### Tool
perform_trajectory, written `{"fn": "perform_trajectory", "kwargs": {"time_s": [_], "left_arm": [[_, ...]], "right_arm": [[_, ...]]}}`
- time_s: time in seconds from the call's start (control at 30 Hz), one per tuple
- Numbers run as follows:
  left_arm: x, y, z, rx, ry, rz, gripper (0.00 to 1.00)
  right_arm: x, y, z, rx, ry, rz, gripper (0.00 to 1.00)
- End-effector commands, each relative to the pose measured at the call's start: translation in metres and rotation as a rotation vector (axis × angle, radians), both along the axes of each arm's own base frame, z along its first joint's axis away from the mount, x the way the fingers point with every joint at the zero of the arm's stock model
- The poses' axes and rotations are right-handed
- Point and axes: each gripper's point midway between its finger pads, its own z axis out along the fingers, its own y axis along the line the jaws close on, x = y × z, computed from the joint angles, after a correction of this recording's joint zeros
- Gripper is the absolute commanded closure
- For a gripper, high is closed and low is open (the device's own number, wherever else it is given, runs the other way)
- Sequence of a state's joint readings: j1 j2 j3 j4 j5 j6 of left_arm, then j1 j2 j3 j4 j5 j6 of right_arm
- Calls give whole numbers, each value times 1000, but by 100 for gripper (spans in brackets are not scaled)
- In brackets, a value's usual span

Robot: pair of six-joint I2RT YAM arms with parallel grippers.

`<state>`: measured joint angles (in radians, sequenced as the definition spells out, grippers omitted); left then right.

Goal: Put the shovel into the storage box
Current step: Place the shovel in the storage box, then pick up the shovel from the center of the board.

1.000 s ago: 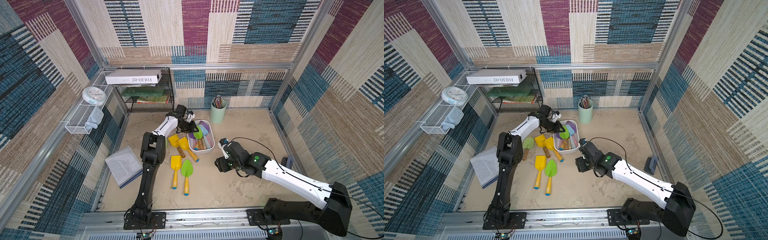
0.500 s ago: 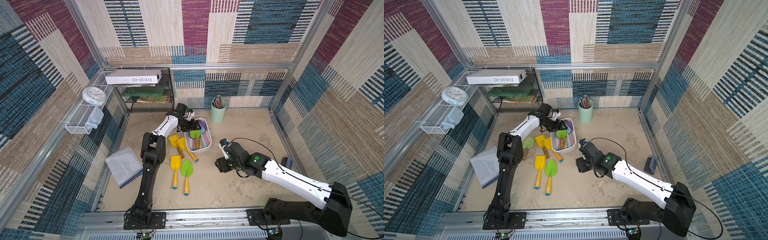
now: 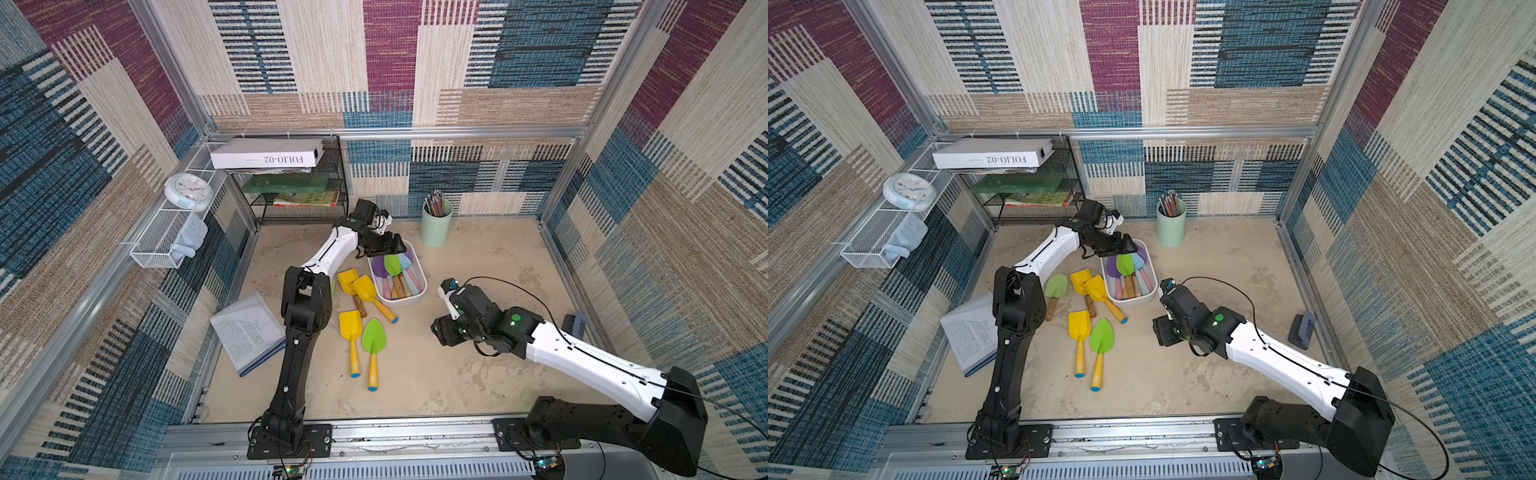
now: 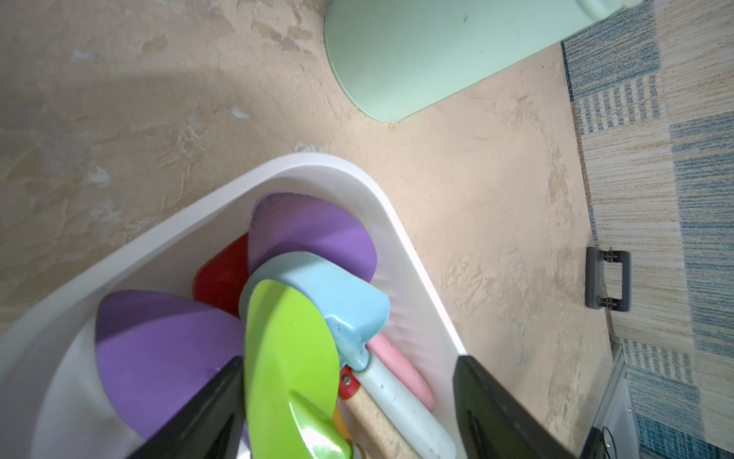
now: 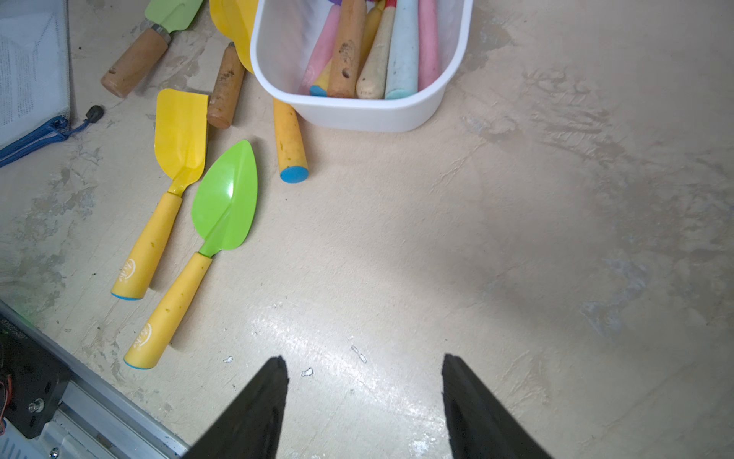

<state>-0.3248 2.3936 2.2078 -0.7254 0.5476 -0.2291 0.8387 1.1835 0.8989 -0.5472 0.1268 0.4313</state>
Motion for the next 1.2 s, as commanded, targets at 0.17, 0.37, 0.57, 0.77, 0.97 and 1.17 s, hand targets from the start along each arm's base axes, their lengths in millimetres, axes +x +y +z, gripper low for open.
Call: {"fn": "perform_trajectory", "kwargs": {"time_s": [0.17, 0.37, 0.57, 0.77, 0.97, 1.17], "left_arm": [[5, -2, 41, 19, -103, 17, 16], [12, 3, 57, 42, -150, 46, 16], [11, 2, 70, 27, -166, 53, 16], [-2, 1, 89, 29, -182, 61, 16], [-31, 19, 99, 35, -189, 152, 17], [-81, 45, 97, -14, -189, 258, 16]], "right_arm": [[1, 1, 3, 14, -11, -2, 34], [0, -1, 5, 18, -14, -7, 34], [-1, -3, 7, 19, -18, -12, 34], [-2, -3, 7, 18, -17, -6, 34], [-4, 0, 3, 8, -5, 30, 36], [-9, 12, -12, -29, 34, 138, 38]]}}
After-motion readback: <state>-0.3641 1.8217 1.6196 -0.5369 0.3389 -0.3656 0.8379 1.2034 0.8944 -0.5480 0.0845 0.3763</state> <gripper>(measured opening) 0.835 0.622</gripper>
